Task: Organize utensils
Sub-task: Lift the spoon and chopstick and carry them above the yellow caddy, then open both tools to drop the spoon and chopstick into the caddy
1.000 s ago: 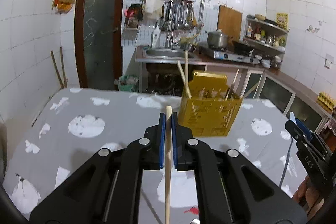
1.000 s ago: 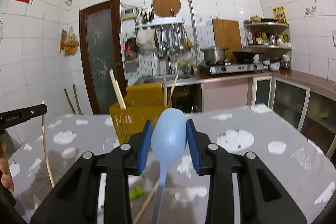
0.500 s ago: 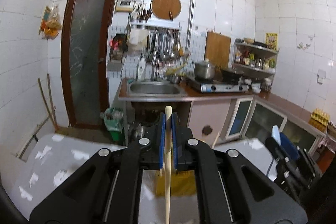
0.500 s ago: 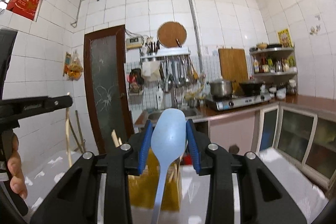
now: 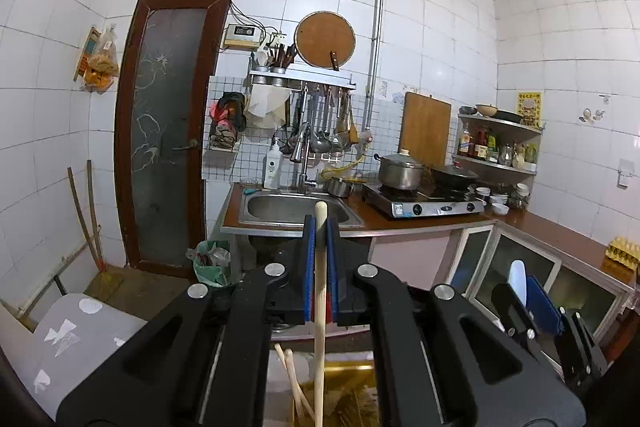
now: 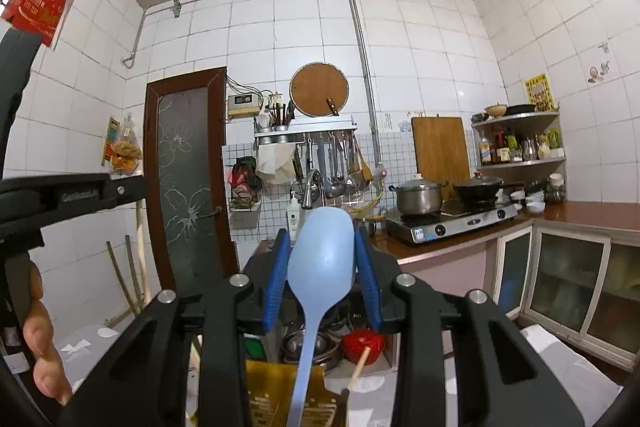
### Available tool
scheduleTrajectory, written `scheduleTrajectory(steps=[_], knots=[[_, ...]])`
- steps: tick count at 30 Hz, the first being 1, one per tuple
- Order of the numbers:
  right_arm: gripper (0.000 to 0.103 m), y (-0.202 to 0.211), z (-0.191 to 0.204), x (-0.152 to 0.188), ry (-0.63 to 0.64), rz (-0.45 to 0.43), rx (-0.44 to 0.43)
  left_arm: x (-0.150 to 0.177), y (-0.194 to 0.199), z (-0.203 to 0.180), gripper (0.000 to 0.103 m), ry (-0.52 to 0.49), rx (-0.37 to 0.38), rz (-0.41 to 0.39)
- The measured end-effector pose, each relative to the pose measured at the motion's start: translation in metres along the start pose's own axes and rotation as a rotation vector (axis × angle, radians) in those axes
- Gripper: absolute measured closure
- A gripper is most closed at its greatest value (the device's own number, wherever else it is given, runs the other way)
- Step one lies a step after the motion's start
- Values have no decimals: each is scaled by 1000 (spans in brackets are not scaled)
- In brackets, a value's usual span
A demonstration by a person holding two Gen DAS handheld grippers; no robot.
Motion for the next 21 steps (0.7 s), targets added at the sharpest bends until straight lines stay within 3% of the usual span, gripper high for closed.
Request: scheduleTrajectory(steps=[9, 21], knots=[[69, -30, 12, 40, 62, -7, 31, 37, -40, 10, 98, -4, 17, 26], [69, -31, 5, 52, 118, -92, 103, 83, -72, 21, 98, 9, 10, 93]])
Point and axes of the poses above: each gripper's, at about its wrist camera, not at the fingertips, and y roughly against the way its jaws point, z to its left, x to its underside, the point moved 3 cm from there along -y, roughly the way its jaws point, and after that the axes turned 6 degrees about -z, right-handed, at the moved point
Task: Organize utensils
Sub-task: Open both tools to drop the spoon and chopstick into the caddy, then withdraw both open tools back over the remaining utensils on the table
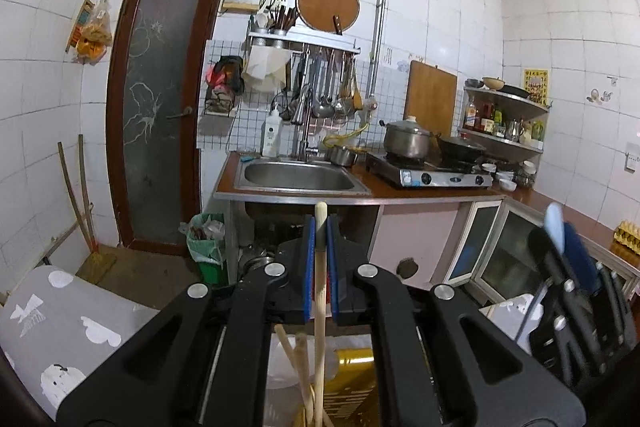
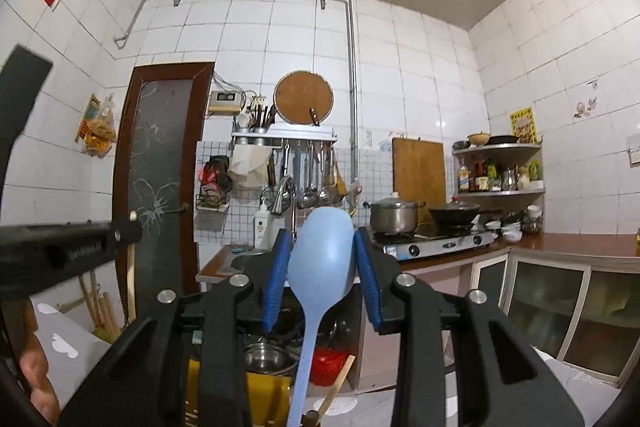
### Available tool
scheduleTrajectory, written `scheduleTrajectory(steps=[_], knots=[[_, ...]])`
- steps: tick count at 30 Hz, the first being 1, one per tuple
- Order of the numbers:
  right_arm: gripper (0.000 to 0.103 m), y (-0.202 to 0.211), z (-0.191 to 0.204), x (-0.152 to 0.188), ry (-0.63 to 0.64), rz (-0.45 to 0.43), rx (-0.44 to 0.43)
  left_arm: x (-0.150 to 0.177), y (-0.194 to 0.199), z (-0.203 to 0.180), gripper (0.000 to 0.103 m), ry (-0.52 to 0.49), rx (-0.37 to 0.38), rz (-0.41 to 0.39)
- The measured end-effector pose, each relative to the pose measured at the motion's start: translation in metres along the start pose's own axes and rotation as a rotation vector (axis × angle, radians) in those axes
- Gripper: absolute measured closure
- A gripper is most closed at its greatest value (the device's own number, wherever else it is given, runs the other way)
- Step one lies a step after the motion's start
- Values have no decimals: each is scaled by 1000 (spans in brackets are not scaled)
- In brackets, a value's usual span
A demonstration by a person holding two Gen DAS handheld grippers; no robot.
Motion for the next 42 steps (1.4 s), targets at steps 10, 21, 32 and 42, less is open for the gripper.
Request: scheduleTrajectory(steps=[10, 21, 32, 42], knots=[[69, 4, 2, -2, 25, -38, 23, 18, -6, 3, 98, -9, 0, 34], [54, -4, 1, -4, 15, 39, -14, 25, -5, 10, 97, -7, -8, 83], [35, 39, -18, -39, 19, 116, -35, 10, 67, 44, 40, -9, -31, 106], [16, 135, -35, -55, 31, 238, -39, 20, 173, 68, 5, -49, -72, 125]])
Point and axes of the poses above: each gripper's, at about its wrist camera, not at the fingertips, and y roughly against the way its jaws point, z to its left, x to its underside, the point moved 3 cm from there along -y, roughly the way its jaws point, and after that the axes turned 6 degrees about -z, right-handed, at the moved point
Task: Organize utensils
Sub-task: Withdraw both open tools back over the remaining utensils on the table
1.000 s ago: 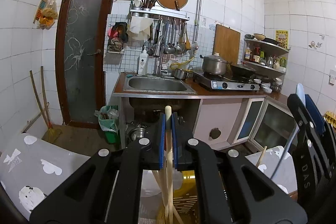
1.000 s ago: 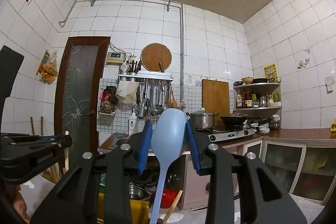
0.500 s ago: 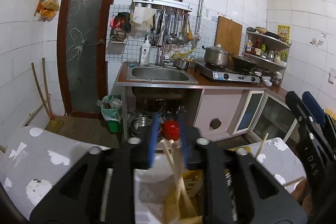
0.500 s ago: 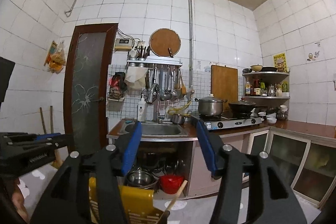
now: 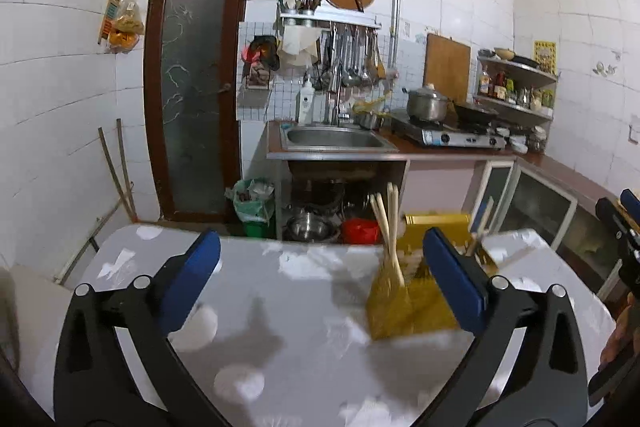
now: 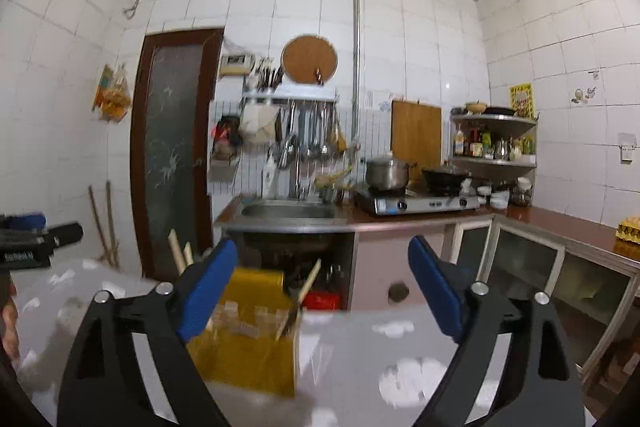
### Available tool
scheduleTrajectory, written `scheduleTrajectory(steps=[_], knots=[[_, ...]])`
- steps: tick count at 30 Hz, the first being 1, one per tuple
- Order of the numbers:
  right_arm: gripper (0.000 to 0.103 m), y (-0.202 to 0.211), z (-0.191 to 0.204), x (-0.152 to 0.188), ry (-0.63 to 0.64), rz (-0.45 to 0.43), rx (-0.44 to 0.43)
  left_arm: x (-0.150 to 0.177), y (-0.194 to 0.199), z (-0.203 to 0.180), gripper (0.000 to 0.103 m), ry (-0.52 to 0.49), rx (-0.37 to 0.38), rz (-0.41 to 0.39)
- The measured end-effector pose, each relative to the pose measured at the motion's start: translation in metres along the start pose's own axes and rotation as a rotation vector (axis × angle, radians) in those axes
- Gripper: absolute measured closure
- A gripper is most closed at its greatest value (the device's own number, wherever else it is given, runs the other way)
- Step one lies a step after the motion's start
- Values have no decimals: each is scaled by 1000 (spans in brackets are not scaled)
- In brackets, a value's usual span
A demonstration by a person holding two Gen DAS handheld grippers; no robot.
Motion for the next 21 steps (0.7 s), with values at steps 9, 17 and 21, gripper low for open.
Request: scheduleTrajectory(steps=[9, 17, 21], knots=[[10, 50, -9, 59, -53, 170, 25, 64, 56, 0, 5, 1, 16, 92], [10, 49, -6, 133, -33, 337, 58, 133, 40, 7, 5, -5, -32, 215], [10, 43, -7, 157, -44, 400, 75, 157, 22, 14, 5, -34, -65, 275]])
Point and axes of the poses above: each gripper's, at about its wrist camera, not at the fingertips, and y roughly against the way its jaws point, z to its left, x to its underside, the point moved 3 cm from there along -y, roughly the way its jaws point, and after that the axes turned 6 degrees about -z, right-handed, at the moved point
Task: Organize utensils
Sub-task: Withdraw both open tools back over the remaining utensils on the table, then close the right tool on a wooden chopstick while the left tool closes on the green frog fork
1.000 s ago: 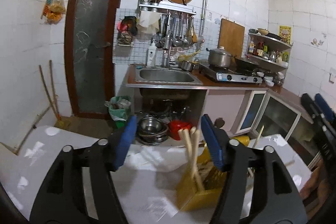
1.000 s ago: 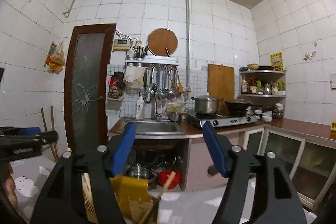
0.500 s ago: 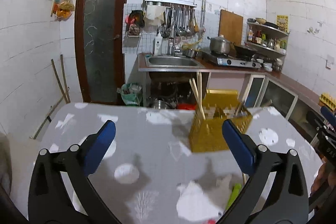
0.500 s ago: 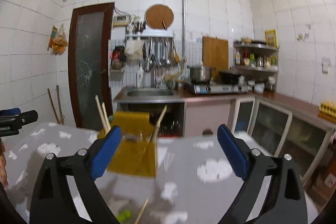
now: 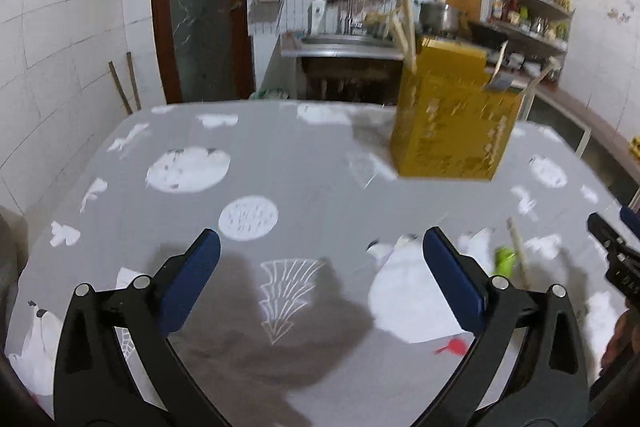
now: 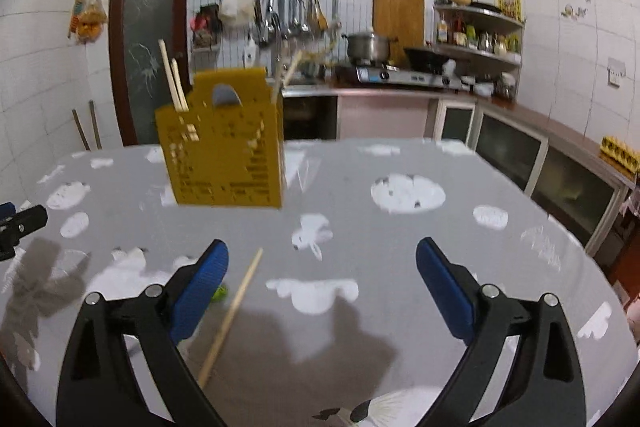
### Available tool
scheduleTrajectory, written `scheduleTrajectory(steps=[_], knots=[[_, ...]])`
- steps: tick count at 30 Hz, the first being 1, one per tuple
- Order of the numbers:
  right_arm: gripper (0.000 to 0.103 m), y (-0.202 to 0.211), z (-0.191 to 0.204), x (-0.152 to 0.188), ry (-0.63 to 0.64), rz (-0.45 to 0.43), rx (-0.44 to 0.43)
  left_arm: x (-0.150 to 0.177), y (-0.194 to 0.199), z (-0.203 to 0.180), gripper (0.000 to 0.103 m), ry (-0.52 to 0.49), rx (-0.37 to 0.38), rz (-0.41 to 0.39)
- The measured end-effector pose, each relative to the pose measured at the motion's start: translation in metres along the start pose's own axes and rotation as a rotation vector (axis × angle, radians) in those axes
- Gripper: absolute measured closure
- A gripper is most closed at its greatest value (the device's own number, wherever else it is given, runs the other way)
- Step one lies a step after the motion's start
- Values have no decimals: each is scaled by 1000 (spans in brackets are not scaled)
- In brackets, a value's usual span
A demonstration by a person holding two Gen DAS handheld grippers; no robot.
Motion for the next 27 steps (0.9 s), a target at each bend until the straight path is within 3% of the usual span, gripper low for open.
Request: scheduleTrajectory(steps=[9, 11, 15, 20, 22, 25, 27], knots=[[13, -50, 25, 16, 45, 172, -7, 11, -28, 11, 5, -23, -17, 49], [25, -59, 32, 17, 51, 201, -9, 9, -31, 17, 5, -14, -33, 49], [38, -77, 42, 17, 27, 266, -36, 5, -38, 30, 5, 7, -52, 61], [73, -103, 51, 20, -23, 394, -45, 5, -41, 25, 5, 10, -42, 80], [75, -109, 52, 24, -41, 436, -49, 5, -41, 16, 5, -10, -27, 85], [94, -111, 57, 23, -26, 442, -60, 3, -42, 5, 5, -21, -1, 92], [96, -111, 55, 23, -30, 445, -84, 3, -42, -1, 5, -14, 16, 102]])
Point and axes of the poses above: each gripper's, at about its wrist camera, not at the fingertips, and y roughly against the way its jaws point, z to its left, x to its underside, the point moved 3 cm from there along -y, roughly the way its jaws point, and after that the axes turned 6 degrees about -z, right-handed, at the moved point
